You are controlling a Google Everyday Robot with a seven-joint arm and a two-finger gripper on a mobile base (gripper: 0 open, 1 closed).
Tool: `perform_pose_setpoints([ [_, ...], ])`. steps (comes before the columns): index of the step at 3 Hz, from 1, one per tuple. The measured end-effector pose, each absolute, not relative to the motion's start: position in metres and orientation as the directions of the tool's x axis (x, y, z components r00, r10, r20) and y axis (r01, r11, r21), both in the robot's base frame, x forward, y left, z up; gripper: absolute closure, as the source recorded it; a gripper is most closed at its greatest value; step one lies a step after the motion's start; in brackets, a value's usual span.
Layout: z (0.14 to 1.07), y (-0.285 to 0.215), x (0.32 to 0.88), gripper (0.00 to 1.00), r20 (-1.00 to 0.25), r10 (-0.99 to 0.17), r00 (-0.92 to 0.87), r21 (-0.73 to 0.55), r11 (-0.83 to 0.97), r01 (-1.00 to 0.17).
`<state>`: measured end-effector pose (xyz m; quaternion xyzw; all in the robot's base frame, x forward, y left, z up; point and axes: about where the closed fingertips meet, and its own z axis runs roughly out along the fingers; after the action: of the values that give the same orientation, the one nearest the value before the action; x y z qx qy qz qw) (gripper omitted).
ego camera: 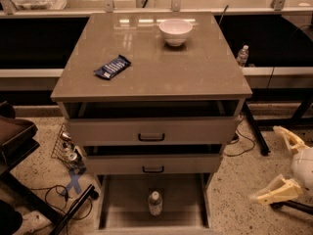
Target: Pick blue plastic bottle from bottom drawer and place on counter
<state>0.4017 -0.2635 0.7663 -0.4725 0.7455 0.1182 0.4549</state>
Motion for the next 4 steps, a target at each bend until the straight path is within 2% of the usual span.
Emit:
perform_pose_setpoints([
  [2, 0.733, -0.257, 0.409, 0.00, -0.820, -0.546, -0.169, -0.196, 0.546, -0.815],
  [3, 0.661, -0.242, 0.426, 0.00, -0.888, -0.426, -0.172, -0.112, 0.564, -0.818],
  [4, 0.612, -0.231, 0.434, 0.00, -0.933, -0.347, -0.094, -0.113, 0.531, -0.840],
])
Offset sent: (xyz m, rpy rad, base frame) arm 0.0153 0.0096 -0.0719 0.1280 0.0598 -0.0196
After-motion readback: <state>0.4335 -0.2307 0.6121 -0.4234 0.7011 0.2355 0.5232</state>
